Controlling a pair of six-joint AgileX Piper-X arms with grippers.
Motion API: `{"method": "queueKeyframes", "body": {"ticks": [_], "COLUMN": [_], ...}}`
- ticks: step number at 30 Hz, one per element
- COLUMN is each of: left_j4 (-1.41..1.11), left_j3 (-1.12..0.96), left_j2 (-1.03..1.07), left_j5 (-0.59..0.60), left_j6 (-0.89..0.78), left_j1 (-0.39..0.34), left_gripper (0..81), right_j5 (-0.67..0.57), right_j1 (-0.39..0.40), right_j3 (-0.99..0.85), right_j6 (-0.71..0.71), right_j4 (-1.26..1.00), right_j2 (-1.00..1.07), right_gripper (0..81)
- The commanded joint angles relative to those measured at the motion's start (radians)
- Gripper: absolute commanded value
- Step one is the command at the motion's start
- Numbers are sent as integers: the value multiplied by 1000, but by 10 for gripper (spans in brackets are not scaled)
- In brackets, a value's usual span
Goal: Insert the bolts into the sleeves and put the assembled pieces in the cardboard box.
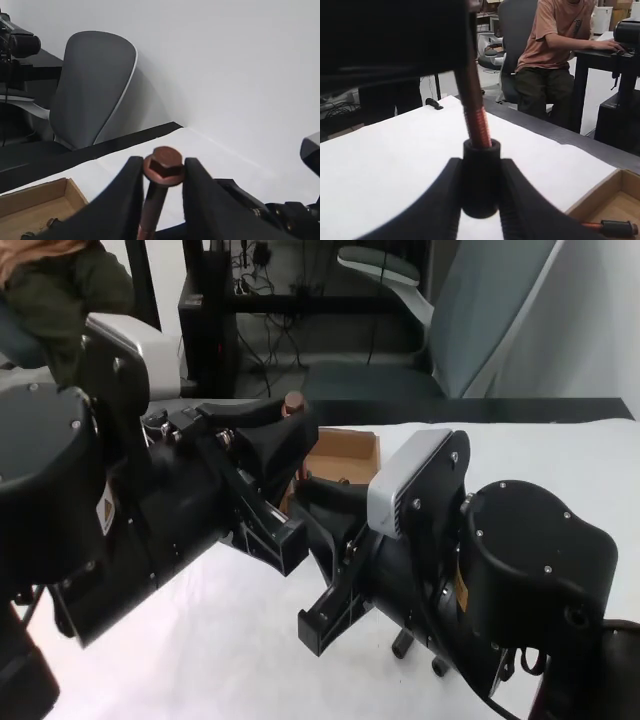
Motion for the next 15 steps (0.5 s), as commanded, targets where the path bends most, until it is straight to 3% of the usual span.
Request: {"method": "queueKeyframes", "body": {"ticks": [1, 10, 15], "left_j4": [6, 8, 11], "left_j3": [-3, -3, -3], "left_j2": [7, 6, 6], "left_j5": [1, -90, -81], "left_j6": [-2, -24, -24], "left_j1": [-5, -1, -1], "left_gripper": [18, 18, 8], "right_j5": [0, 0, 0], "right_j1": [1, 35, 64], "right_j3": [-13, -13, -13], "right_j6": [-18, -106, -148], "right_j4": [-86, -132, -152], "right_j2": [-7, -7, -7], "right_gripper": [6, 6, 6]}}
